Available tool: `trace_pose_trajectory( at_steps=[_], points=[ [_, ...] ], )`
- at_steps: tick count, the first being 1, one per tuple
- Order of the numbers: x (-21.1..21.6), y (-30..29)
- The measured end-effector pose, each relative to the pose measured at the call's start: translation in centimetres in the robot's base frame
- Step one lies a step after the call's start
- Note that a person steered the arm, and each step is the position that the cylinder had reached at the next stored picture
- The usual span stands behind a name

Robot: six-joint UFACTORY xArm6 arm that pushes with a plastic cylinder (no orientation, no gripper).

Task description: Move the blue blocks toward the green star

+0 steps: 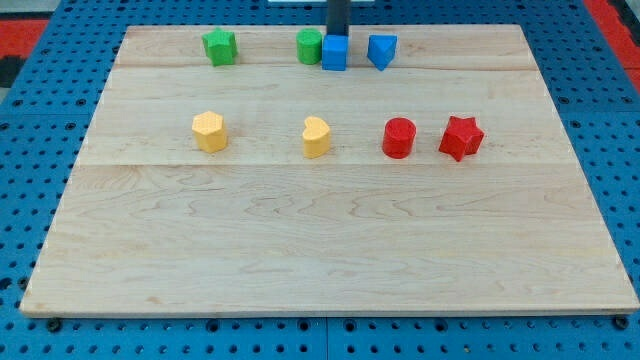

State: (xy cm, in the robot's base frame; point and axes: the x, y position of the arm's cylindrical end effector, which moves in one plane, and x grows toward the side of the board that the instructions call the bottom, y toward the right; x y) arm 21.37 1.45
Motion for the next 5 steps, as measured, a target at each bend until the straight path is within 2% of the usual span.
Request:
trace_pose_trajectory(
  at_steps=[1,3,4,5],
  points=[
    [0.0,2.6],
    [0.5,12.7],
    [0.7,11.8],
    [0.8,7.4]
  ],
)
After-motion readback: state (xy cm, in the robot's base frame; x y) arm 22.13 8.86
